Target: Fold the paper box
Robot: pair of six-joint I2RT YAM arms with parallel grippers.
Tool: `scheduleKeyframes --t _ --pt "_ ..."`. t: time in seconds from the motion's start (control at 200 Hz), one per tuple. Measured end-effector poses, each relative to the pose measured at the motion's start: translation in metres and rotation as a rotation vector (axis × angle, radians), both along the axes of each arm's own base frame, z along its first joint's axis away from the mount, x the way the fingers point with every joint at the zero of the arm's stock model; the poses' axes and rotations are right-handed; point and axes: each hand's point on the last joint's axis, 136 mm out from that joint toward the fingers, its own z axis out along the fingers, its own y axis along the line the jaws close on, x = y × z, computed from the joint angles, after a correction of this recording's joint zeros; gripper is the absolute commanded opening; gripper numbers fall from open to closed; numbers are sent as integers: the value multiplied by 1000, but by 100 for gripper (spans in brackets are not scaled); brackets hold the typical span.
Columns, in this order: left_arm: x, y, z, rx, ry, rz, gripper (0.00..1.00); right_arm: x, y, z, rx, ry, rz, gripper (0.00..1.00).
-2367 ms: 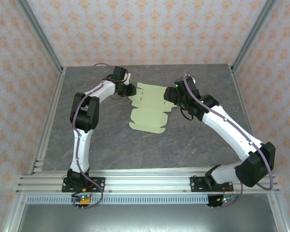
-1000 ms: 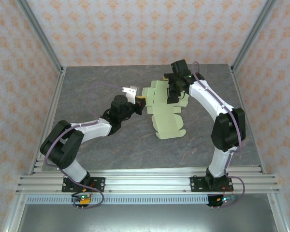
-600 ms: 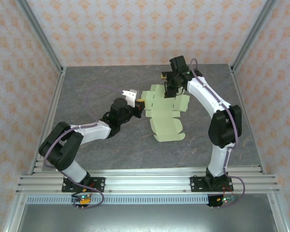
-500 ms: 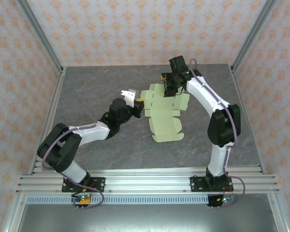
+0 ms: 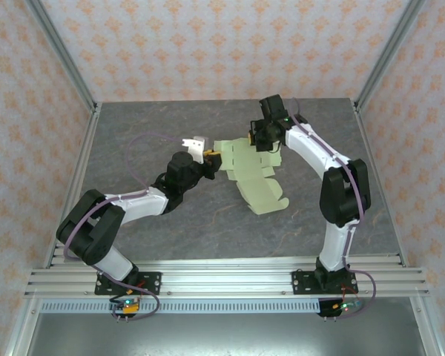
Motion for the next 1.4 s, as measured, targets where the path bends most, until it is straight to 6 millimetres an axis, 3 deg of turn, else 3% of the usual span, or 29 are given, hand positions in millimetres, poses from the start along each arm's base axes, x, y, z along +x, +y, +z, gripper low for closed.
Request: scheduleKeyframes --t 0.19,0.37,0.43,0.471,0.696,0.851,0.951,1.236,1.402 --pt "1 4 -3 -34 35 19 47 -5 -3 -8 -1 -100 15 0" --pt "-4 21 -13 -43 86 57 58 -8 -3 -12 5 -230 55 0" --pt "-7 29 -14 -42 93 70 76 -8 -3 -12 4 -274 71 0" --pt "-11 34 -16 -46 103 85 79 -7 -3 -10 4 -307 82 0" --pt "-17 60 -26 31 131 174 77 -5 5 3 48 -526 146 0" --pt "-23 67 -34 80 98 176 76 -3 12 19 79 -662 191 0" --pt "-24 61 -43 119 96 132 75 0 17 31 111 -752 207 0" --pt "-33 25 -79 242 98 -70 73 -1 22 -11 115 -739 236 0" --pt "-27 17 -94 306 98 -105 70 0 22 -10 113 -753 241 0"
